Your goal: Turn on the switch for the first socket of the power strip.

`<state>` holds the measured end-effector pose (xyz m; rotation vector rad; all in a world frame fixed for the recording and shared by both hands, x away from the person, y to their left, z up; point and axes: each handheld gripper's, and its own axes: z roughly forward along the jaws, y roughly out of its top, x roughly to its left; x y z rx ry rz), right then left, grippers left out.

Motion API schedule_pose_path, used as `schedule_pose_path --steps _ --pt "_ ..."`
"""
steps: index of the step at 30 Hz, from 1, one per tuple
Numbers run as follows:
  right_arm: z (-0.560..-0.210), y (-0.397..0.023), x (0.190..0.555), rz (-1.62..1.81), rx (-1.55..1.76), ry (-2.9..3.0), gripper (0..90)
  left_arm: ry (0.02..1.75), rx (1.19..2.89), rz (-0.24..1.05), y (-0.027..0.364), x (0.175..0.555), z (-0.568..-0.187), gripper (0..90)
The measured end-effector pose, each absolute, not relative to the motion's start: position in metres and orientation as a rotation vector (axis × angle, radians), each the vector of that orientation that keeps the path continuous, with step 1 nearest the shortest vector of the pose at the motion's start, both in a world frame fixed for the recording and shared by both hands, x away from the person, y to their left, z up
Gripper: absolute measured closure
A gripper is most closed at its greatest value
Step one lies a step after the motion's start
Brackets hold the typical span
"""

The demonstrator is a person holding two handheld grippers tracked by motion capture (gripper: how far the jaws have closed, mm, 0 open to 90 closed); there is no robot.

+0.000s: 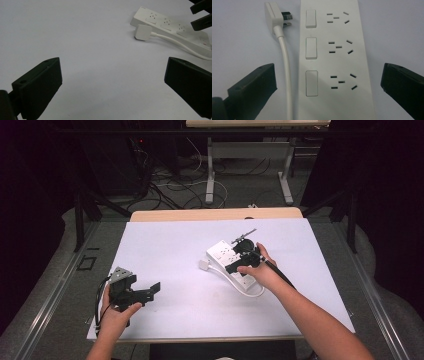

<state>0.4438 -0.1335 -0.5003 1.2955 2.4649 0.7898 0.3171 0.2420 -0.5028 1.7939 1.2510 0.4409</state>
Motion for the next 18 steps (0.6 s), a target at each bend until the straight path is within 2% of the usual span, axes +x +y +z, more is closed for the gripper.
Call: schedule_pose_path --steps 18 --pt "-0.47 -0.156 0.422 0.899 1.292 2.392 0.0 1.253 1.789 0.44 0.242 0.317 -0.502 1.3"
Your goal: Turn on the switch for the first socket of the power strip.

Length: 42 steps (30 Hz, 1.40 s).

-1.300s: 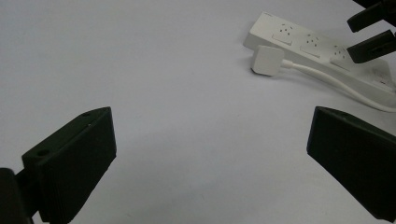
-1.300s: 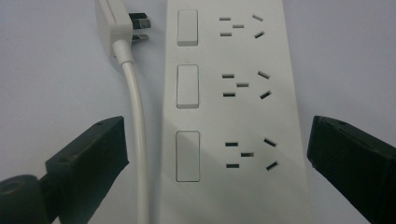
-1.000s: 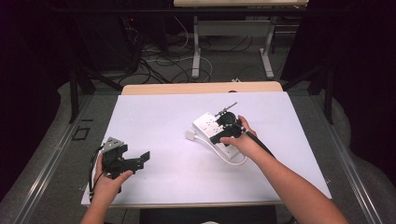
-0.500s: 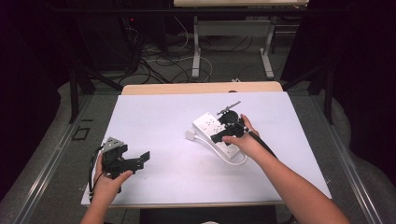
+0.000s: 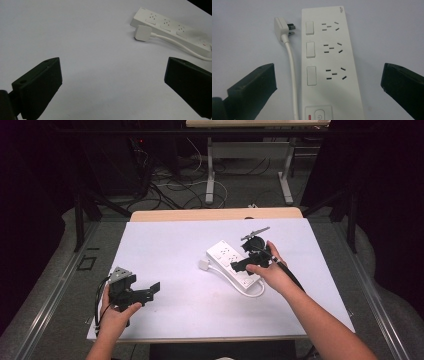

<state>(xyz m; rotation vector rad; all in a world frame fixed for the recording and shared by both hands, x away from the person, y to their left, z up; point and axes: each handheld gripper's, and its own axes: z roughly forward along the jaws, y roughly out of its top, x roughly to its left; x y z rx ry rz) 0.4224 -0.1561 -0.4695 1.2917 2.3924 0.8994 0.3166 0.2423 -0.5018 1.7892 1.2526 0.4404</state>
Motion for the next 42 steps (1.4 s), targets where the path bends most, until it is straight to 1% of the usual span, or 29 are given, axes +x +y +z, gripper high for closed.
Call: schedule_pose_path --steps 5,11,12,34,42 --pt "-0.461 -0.166 0.412 0.97 1.302 2.375 0.0 1.252 1.794 0.437 0.243 0.316 -0.501 1.4" --pt "-0.46 -0.187 0.401 1.07 1.336 2.318 0.0 1.253 1.788 0.441 0.242 0.316 -0.502 1.3" --pt "-0.46 -0.19 0.4 1.081 1.349 2.312 0.0 1.252 1.806 0.427 0.243 0.316 -0.5 1.3" --pt "-0.47 -0.269 0.368 1.145 1.487 2.112 0.0 1.253 1.807 0.429 0.242 0.316 -0.501 1.3" --pt "-0.484 -0.291 0.362 1.118 1.551 2.046 0.0 1.26 1.805 0.425 0.242 0.316 -0.502 1.3"
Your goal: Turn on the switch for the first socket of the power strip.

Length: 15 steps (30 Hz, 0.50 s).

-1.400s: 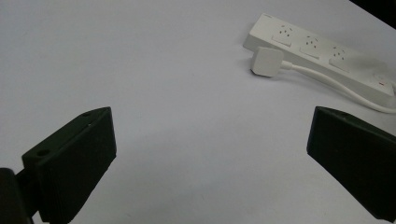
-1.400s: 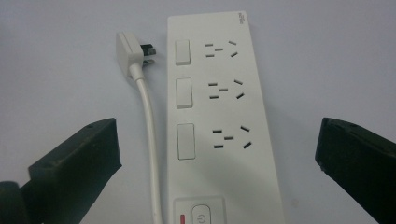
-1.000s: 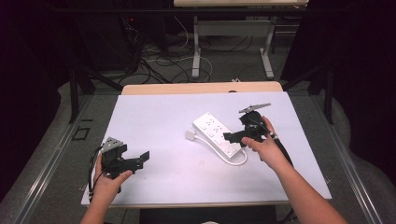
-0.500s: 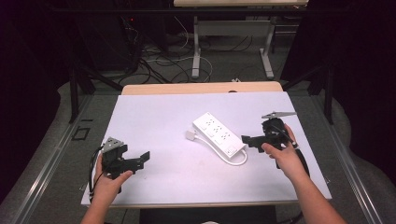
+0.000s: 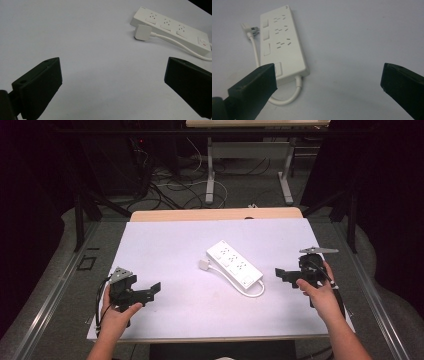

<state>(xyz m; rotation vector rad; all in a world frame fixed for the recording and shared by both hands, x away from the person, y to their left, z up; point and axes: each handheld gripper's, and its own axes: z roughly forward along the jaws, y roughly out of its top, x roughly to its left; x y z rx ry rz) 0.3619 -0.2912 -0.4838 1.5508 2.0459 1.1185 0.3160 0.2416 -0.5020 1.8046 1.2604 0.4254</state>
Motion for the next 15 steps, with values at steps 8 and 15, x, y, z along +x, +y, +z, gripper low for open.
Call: schedule_pose_path --steps 8,15 --pt "-0.506 -0.313 0.361 1.111 1.642 1.969 0.0 1.257 1.808 0.423 0.241 0.316 -0.502 1.4" --pt "-0.521 -0.326 0.361 1.093 1.689 1.905 0.0 1.256 1.805 0.423 0.24 0.317 -0.504 1.3"
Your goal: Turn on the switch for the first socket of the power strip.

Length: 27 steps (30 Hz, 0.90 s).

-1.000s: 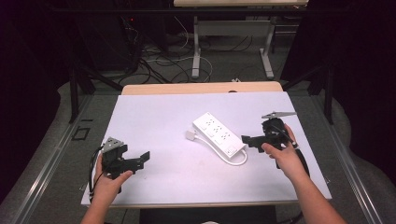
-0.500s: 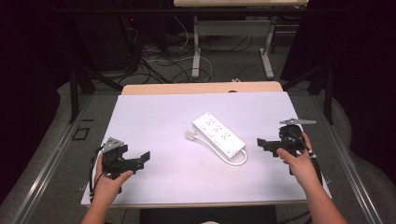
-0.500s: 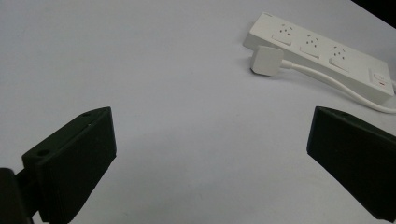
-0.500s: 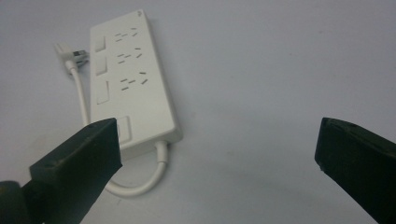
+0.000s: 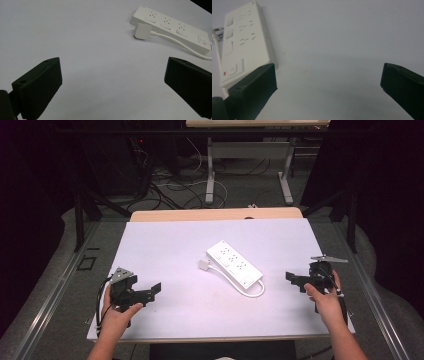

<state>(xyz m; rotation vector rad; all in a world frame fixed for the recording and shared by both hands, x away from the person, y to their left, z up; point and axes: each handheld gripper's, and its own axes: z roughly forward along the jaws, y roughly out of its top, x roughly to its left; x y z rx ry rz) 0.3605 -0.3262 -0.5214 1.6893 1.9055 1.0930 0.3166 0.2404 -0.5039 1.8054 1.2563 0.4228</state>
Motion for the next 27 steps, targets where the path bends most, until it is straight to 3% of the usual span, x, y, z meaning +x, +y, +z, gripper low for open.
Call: schedule_pose_path --steps 27 --pt "-0.55 -0.343 0.361 1.056 1.739 1.806 0.3 1.265 1.823 0.421 0.243 0.319 -0.505 1.4"
